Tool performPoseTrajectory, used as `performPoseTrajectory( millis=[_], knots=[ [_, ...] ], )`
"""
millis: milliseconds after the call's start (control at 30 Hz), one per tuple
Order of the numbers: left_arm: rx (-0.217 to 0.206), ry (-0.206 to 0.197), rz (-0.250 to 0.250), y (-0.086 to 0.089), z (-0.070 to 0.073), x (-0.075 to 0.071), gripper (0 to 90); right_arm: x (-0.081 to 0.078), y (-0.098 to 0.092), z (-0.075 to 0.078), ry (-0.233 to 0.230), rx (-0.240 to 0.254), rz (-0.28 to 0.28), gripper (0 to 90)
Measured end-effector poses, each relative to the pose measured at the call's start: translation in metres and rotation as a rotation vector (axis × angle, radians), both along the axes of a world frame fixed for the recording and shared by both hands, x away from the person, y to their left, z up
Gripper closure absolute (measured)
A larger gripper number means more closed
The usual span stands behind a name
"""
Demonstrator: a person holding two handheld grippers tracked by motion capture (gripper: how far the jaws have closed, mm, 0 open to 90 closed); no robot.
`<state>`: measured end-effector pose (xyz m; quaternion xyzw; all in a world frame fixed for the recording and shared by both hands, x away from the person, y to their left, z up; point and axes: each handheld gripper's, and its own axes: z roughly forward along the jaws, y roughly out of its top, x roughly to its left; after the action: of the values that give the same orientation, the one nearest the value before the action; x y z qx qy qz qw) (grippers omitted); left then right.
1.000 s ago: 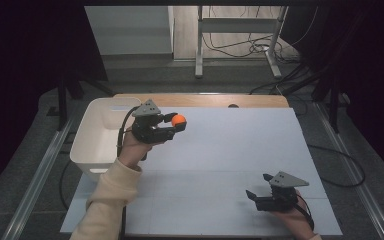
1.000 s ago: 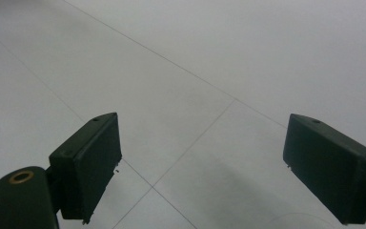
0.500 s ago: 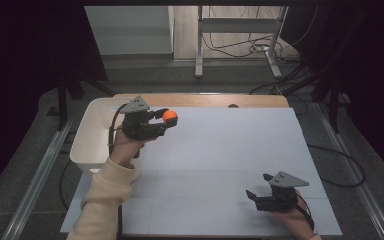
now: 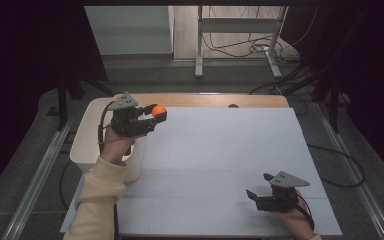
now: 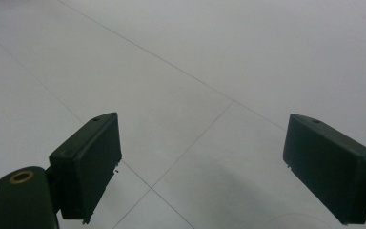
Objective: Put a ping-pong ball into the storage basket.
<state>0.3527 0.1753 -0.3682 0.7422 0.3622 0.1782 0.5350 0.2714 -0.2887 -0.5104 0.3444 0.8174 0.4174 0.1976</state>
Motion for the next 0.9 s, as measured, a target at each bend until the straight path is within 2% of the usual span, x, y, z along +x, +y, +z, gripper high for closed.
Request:
performPoseTrajectory(
  millis=[433, 900],
  knots=[
    [-0.003, 0.01, 0.049, 0.014, -0.002, 0.003, 49.9, -0.001, 0.0, 0.001, -0.012, 0.007, 0.006, 13.2],
    [-0.002, 0.024, 0.102, 0.027, -0.005, 0.008, 49.9, 0.0, 0.001, 0.0, -0.002, -0.002, 0.009, 13.2]
  ],
)
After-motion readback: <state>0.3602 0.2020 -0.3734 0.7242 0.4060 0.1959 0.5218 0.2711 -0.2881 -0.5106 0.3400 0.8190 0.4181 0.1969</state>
